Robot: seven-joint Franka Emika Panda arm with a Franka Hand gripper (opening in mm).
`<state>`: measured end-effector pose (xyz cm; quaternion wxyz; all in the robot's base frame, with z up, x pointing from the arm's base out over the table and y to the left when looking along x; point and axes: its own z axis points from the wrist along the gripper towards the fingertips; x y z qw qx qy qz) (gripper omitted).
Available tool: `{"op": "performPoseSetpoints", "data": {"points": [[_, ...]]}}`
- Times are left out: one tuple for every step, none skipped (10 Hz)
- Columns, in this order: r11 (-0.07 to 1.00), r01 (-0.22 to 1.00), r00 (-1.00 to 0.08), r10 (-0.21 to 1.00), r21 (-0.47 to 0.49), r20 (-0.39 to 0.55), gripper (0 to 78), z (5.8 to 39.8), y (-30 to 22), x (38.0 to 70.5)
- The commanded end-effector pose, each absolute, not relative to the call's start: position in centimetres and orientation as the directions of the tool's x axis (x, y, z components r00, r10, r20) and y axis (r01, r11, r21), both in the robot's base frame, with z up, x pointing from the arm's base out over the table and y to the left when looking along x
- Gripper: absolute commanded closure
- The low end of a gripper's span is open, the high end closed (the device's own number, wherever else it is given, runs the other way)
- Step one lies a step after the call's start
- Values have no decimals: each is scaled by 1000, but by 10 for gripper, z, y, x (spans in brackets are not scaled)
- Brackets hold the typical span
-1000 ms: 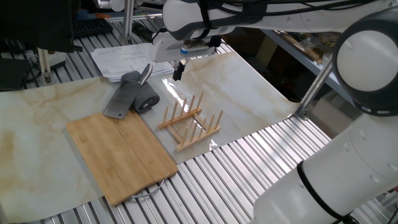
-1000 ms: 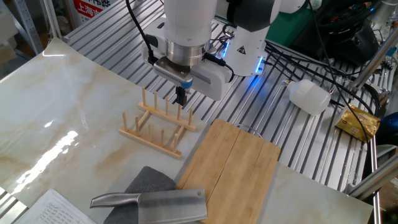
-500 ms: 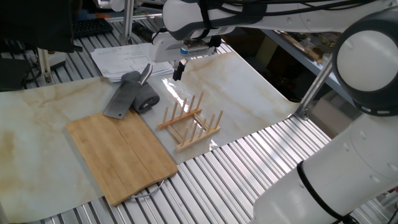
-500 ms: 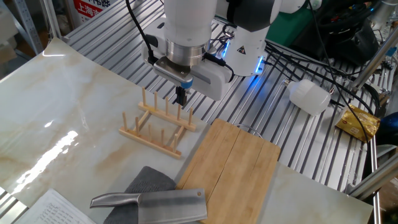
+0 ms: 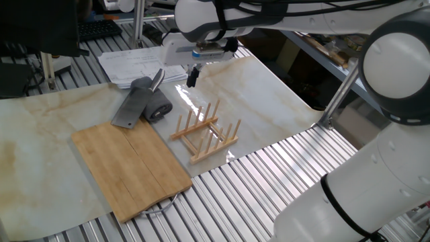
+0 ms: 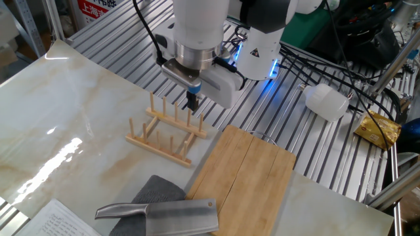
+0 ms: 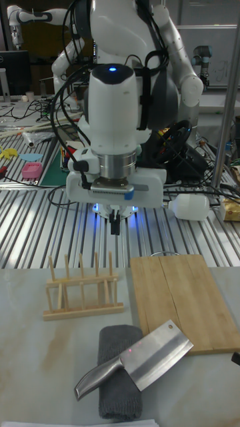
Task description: Put the knife on the knife rack
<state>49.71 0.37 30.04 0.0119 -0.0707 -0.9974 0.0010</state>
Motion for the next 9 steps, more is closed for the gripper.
{"op": "performPoseSetpoints", "data": {"points": [[960, 281, -959, 281, -2, 45, 776, 306, 10, 494], [960, 281, -959, 280, 4, 46, 776, 305, 10, 495], [960, 275, -961, 273, 50, 50, 776, 300, -1, 502], [959, 276, -961, 274, 62, 44, 776, 296, -9, 508], [958, 278, -960, 276, 63, 38, 776, 295, -12, 509], [957, 283, -959, 282, 65, 19, 776, 292, -21, 513], [953, 297, -955, 297, 65, 20, 776, 291, -21, 516], [951, 301, -954, 300, 65, 20, 776, 291, -20, 517], [945, 320, -947, 320, 65, 21, 776, 291, -19, 522]]}}
